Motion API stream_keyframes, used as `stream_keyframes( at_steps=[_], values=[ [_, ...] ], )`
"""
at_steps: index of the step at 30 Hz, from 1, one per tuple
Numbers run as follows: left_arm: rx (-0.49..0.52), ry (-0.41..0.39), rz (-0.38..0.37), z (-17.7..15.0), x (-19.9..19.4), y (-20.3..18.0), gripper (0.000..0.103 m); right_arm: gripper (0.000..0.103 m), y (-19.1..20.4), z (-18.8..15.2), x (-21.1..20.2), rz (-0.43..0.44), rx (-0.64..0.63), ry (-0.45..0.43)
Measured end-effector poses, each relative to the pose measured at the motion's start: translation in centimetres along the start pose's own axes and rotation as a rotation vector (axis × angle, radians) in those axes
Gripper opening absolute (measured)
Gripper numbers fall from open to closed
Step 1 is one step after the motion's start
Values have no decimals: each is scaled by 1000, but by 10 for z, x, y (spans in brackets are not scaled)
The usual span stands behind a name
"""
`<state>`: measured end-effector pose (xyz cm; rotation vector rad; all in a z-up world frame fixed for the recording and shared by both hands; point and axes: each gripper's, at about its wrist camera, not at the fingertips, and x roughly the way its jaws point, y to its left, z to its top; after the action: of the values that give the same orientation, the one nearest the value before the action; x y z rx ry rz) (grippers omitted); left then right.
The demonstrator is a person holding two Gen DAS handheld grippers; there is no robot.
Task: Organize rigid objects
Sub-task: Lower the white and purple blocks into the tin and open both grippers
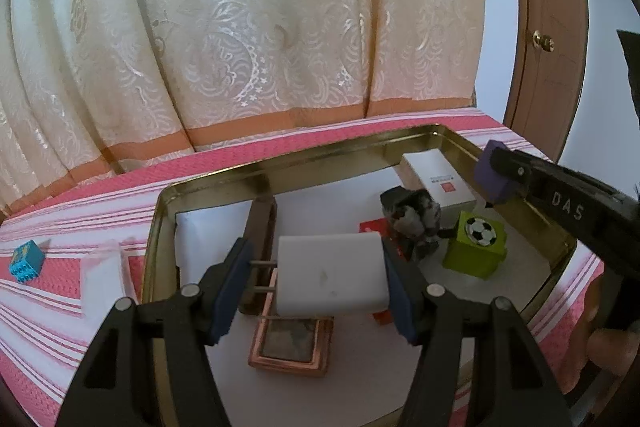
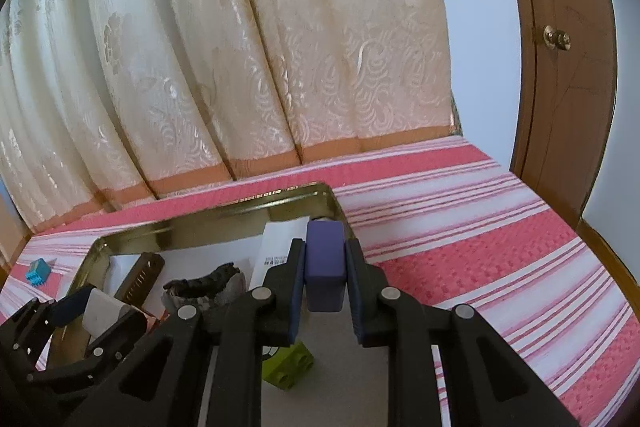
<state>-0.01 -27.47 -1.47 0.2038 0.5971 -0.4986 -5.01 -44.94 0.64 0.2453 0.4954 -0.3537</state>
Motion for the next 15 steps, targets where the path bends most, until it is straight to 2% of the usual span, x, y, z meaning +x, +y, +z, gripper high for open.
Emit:
stream_keyframes(
  at_steps=[10,12,13,14,15],
  values=[
    [2,42,16,-4,10,4,63,22,6,-4,7,18,1,38],
    [4,42,18,-5,10,4,63,32,4,-3,6,33,20,35],
    [8,26,17,-6,7,3,66,50,4,-3,5,35,30,28],
    [14,15,19,-6,5,2,75,73,2,-3,2,35,44,11],
    [20,2,20,-6,2,1,81,80,1,-3,-1,31,56,-10]
  ],
)
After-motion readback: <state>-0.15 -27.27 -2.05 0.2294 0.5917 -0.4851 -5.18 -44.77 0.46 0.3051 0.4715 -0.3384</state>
